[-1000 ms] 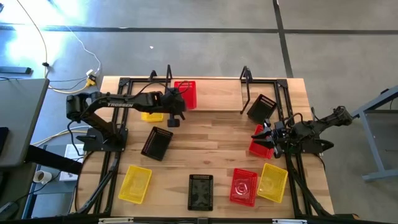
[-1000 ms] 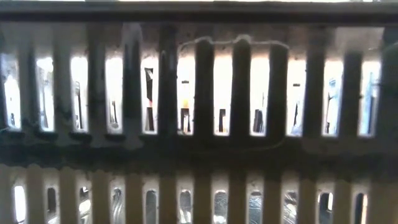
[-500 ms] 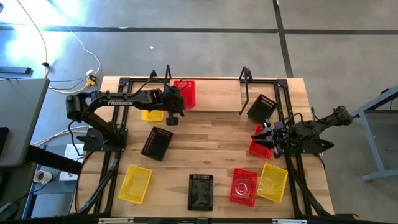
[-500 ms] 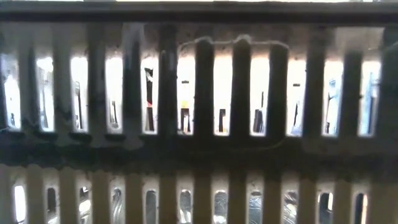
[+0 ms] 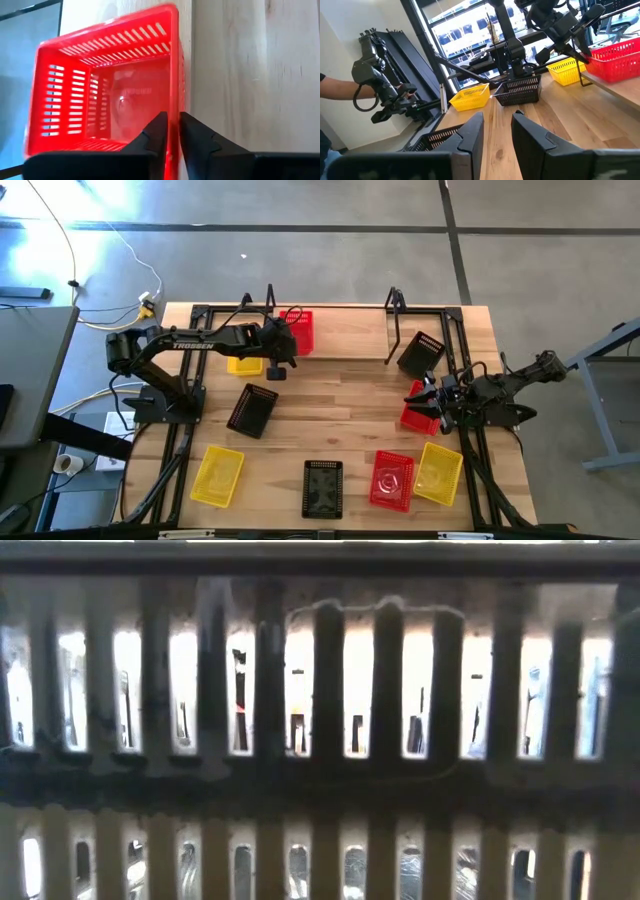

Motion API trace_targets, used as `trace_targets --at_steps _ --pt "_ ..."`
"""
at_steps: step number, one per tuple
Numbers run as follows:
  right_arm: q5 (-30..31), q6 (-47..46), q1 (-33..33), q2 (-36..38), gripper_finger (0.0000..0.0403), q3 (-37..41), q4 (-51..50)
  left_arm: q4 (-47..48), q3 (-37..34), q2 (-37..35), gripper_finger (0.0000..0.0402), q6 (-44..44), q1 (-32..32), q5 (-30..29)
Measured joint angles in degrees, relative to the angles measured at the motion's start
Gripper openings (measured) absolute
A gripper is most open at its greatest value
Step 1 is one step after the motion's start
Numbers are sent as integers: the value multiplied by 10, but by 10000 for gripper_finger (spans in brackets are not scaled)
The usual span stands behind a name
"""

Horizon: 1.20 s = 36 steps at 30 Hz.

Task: Stack baskets on shelf by color
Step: Put the top left red bin on the shelf, then put the bottom right yellow bin on the shelf

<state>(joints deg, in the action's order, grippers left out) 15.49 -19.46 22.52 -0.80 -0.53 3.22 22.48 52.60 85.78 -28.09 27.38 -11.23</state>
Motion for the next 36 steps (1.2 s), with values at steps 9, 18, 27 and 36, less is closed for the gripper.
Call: trace_targets --at_steps 9,18,27,36 --pt "0 0 0 0 87 0 0 -1 0 -1 87 6 0 -1" --pt "0 0 0 0 87 0 0 0 2 -7 136 53 -7 0" --pt "0 0 0 0 87 0 0 3 72 -7 158 56 -37 -1" --pt "0 0 0 0 87 0 0 80 208 -7 157 104 -88 -5"
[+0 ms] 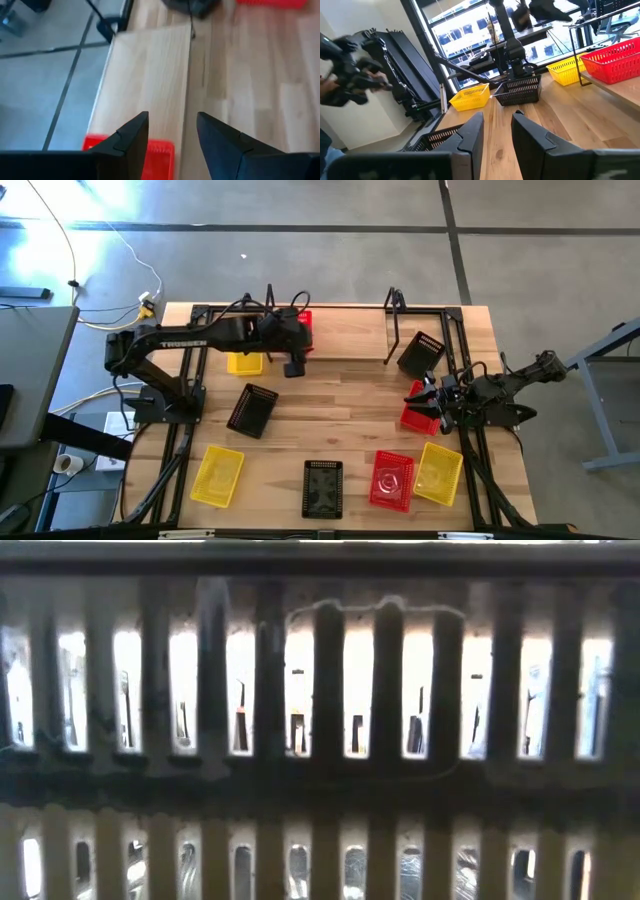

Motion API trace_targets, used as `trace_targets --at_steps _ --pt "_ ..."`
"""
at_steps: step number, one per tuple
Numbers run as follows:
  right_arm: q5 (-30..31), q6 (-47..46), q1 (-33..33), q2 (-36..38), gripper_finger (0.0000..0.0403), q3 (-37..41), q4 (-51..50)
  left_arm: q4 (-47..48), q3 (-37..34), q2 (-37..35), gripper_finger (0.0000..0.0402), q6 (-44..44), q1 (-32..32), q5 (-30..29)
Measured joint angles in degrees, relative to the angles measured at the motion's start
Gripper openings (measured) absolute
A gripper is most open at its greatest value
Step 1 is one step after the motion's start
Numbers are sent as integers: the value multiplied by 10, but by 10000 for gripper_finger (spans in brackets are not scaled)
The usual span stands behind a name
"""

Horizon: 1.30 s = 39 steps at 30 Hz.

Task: Stack baskets on shelf by color
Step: Put the bottom right yellow bin on the shelf

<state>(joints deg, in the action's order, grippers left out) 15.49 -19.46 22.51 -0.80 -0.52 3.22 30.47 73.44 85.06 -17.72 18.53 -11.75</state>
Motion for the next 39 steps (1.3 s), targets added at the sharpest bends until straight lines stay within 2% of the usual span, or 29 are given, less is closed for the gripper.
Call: trace_targets --at_steps 6,12,16,19,22,28,33,36,39 --pt "26 -5 0 0 87 0 6 105 106 0 157 47 -49 -25" --pt "36 -104 0 0 87 -1 16 216 157 -5 157 106 -98 -24" --pt "41 -196 0 0 87 -1 36 247 138 -30 157 166 -133 -21" --pt "60 -206 0 0 87 -1 49 248 110 -51 157 212 -163 -17" --pt "60 -188 0 0 87 -1 83 246 79 -76 157 261 -193 -18" --pt "60 -104 0 0 87 -1 221 223 21 -113 156 350 -249 -33" --pt "55 -72 0 -1 87 -2 307 218 -6 -122 156 406 -286 -43" --pt "62 -76 0 -11 87 -14 300 214 -17 -122 156 416 -308 -43" --pt "76 -91 0 -39 87 -61 240 190 -37 -122 156 417 -327 -43"
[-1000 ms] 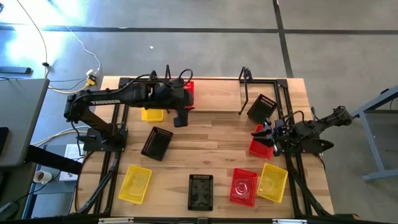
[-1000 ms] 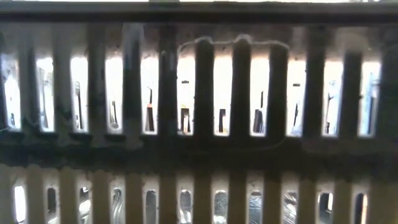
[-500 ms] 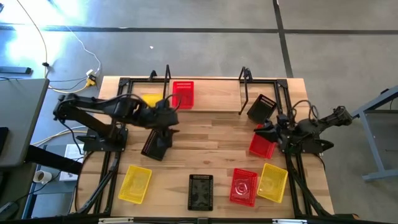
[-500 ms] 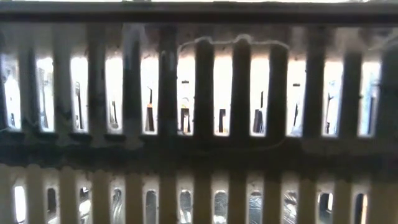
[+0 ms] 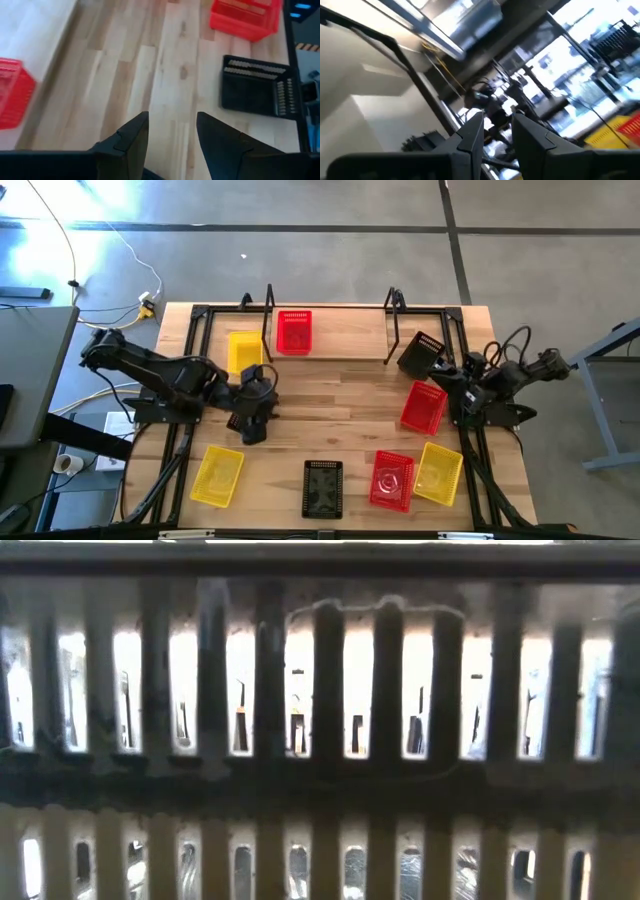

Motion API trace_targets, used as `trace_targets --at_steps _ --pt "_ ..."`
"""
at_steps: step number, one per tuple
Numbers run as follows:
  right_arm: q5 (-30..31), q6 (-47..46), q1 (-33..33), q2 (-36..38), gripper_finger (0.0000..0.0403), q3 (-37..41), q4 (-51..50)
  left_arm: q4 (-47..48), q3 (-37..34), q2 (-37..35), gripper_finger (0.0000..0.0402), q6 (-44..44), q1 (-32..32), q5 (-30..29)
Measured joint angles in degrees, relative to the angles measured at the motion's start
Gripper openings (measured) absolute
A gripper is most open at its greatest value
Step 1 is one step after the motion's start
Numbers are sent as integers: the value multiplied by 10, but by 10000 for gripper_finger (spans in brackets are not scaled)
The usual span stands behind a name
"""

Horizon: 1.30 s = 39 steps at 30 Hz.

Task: Stack baskets on shelf by color
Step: Put the bottom right yellow bin on the shelf

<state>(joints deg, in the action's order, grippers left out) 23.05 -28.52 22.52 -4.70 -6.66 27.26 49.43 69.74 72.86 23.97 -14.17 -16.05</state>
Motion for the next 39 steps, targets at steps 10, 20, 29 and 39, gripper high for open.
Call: trace_targets --at_steps 10,20,29,39 --pt "-41 -168 0 -205 87 -250 -386 -30 -25 0 156 -11 -42 4" --pt "-198 -342 12 -404 87 -411 -607 -30 -25 0 156 -32 -66 4" --pt "-226 -495 141 -537 87 -467 -676 -30 -25 0 156 -31 -66 4" --pt "-264 -639 265 -645 87 -470 -682 -30 -25 0 156 -38 -66 4"
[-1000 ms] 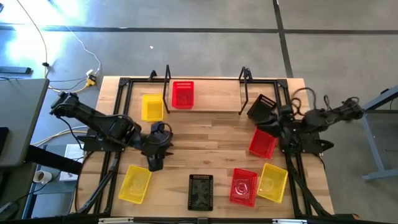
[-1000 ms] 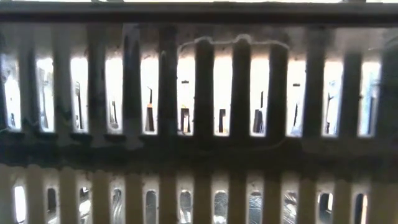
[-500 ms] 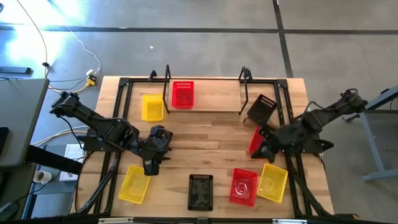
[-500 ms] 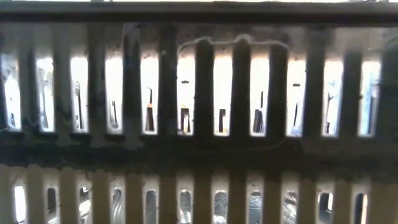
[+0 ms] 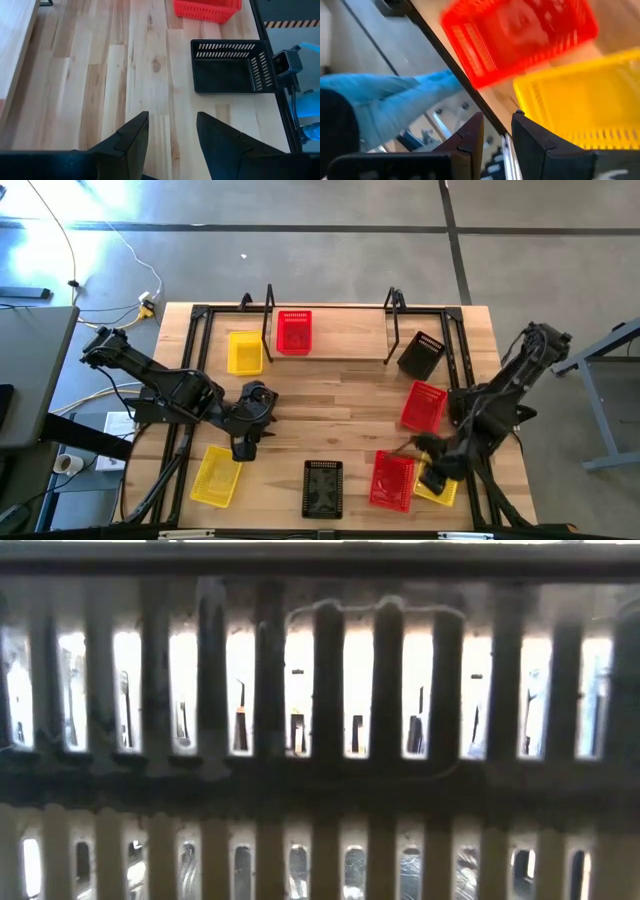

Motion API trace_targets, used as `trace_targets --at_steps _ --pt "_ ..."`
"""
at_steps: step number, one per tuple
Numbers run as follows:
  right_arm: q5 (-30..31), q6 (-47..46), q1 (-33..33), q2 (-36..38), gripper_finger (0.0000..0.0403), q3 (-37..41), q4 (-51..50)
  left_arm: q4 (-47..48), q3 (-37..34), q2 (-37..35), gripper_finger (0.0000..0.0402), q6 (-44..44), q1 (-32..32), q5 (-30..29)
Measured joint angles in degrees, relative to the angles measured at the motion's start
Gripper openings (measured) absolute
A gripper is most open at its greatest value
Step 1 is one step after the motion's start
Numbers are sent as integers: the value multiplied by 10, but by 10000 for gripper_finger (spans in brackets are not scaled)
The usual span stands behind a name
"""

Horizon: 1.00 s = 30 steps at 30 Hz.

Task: Stack baskets on shelf by color
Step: Put the bottom right yellow bin on the shelf

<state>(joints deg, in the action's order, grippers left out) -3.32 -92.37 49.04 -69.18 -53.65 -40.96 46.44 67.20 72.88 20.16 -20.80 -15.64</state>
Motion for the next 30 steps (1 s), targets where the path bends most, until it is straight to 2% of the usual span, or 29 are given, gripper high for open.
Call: trace_targets --at_steps 5,13,23,30 --pt "-11 -50 33 -25 87 0 1 0 0 0 156 -3 0 0" --pt "-18 -53 60 -59 91 0 5 0 0 0 156 4 0 0" --pt "-17 -52 64 -125 154 0 16 0 0 0 156 15 1 0" --pt "-35 -37 65 -173 162 0 54 0 0 0 156 22 1 -2"
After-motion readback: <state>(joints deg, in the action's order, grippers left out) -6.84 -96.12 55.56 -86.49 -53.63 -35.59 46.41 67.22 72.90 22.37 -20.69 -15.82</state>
